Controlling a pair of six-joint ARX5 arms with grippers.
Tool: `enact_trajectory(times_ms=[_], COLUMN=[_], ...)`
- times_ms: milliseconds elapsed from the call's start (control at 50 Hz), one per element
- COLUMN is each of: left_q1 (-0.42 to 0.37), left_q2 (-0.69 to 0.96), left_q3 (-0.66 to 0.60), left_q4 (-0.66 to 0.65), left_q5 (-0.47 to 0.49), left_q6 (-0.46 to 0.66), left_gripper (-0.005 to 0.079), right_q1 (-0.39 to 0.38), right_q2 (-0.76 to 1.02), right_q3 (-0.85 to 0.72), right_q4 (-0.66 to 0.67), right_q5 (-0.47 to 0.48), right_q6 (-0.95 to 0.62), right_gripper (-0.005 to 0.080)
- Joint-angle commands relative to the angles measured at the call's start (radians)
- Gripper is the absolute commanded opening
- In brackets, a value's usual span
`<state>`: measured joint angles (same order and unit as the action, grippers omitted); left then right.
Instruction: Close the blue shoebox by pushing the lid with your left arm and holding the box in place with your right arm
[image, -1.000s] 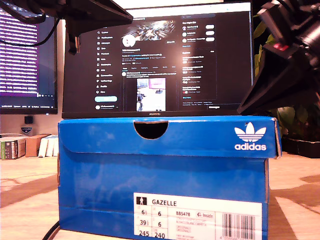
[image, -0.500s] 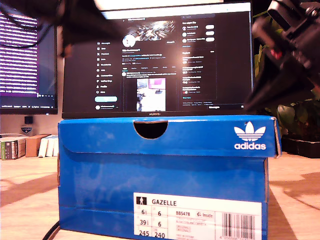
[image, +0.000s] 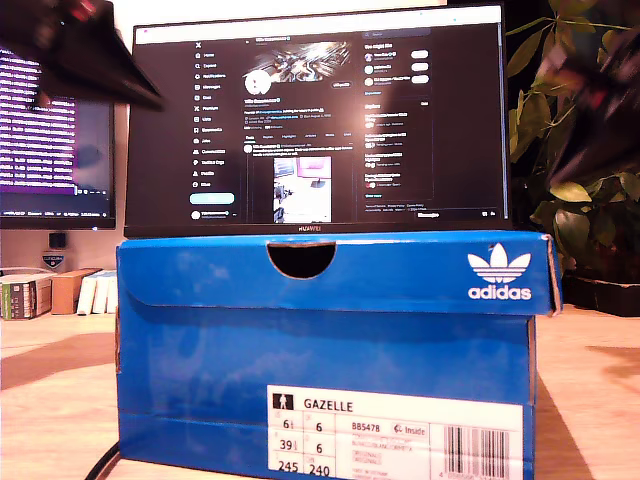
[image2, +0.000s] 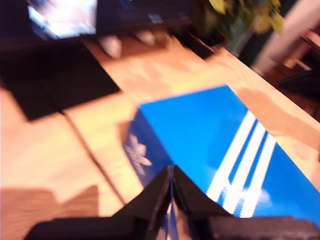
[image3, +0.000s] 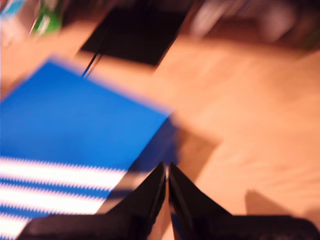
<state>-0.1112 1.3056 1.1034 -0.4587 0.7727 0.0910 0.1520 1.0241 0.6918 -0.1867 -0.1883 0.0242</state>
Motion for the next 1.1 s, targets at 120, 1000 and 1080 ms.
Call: enact_trajectory(times_ms=[120,1000,1080], left_q1=[0.055,0.184,0.184], left_q2=[-0.059,-0.469,-0.517], left_q3=[-0.024,-0.391,-0.437], left_q4=[-0.014,0.153,0.190], left_q5=[-0.028,-0.152,-0.175], left_q6=[0.033,0.019,-0.009], left_gripper=[-0.0018,-0.0019,-0.0019], right_q1=[-0.039,-0.184,-0.185], right_q2=[-0.081,-0.588,-0.648], right_q3=[-0.011,-0.145,-0.166], right_q4=[-0.013,-0.220,-0.246], right_q5=[0.059,0.104,0.121], right_q6=[-0.029,-0.077,-0.077], right_gripper=[-0.0011,-0.0011,-0.0011])
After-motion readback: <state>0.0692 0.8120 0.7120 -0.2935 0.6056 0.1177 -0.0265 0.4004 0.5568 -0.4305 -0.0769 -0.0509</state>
